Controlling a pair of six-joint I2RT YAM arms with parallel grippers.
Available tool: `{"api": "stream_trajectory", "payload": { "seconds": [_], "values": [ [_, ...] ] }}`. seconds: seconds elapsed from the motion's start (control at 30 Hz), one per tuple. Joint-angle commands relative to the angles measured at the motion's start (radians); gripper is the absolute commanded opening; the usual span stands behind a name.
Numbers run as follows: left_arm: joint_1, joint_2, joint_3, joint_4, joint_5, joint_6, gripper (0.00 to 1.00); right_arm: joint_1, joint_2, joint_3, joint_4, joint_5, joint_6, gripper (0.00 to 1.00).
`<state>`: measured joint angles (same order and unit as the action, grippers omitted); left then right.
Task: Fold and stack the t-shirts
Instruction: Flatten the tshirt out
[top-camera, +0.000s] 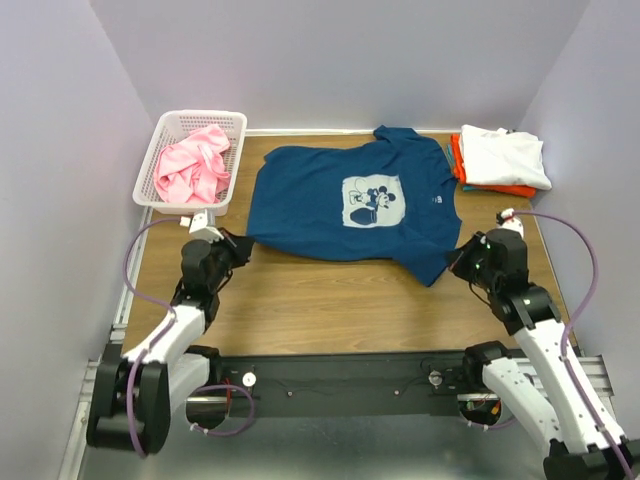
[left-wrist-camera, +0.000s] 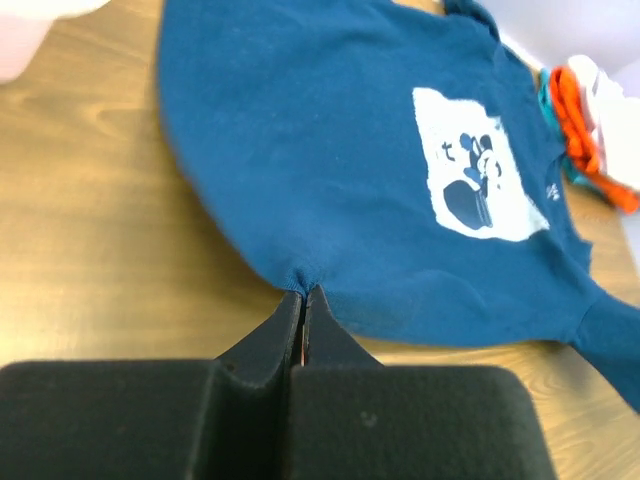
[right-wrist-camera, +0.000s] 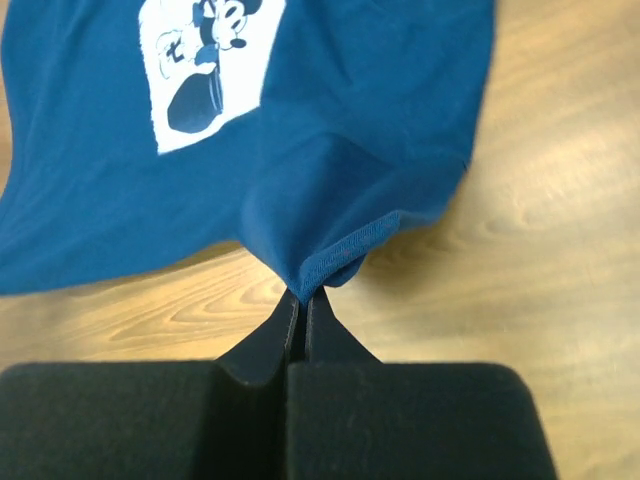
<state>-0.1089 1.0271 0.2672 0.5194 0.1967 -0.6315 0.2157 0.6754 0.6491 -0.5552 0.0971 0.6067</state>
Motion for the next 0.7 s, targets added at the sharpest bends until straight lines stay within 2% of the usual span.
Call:
{"api": "stream_trajectory", "payload": {
  "seconds": [0.0,0.07,0.17,0.4,0.67],
  "values": [
    [-0.005,-0.175,-0.063,-0.126,-0.127,-0.112,0.00,-0.001,-0.091,0.015,-0.189,0.073,0.113,0.01],
    [-0.006,-0.238,-0.089,-0.247,-0.222,-0.158,0.00,-0.003,-0.115,0.006,-0.215,0.041,0.152,0.01],
    [-0.006,-0.340,-0.114,-0.358,-0.269,-0.201,0.00,-0.001,-0.106,-0.002,-0.245,0.004,0.197,0.01],
    [-0.006,-0.459,-0.164,-0.449,-0.256,-0.246,0.00,-0.001,-0.141,-0.003,-0.334,0.019,0.257,0.01],
    [-0.006,-0.434,-0.163,-0.429,-0.263,-0.244,0.00,-0.001,-0.131,0.000,-0.315,0.084,0.252,0.01]
  ]
}}
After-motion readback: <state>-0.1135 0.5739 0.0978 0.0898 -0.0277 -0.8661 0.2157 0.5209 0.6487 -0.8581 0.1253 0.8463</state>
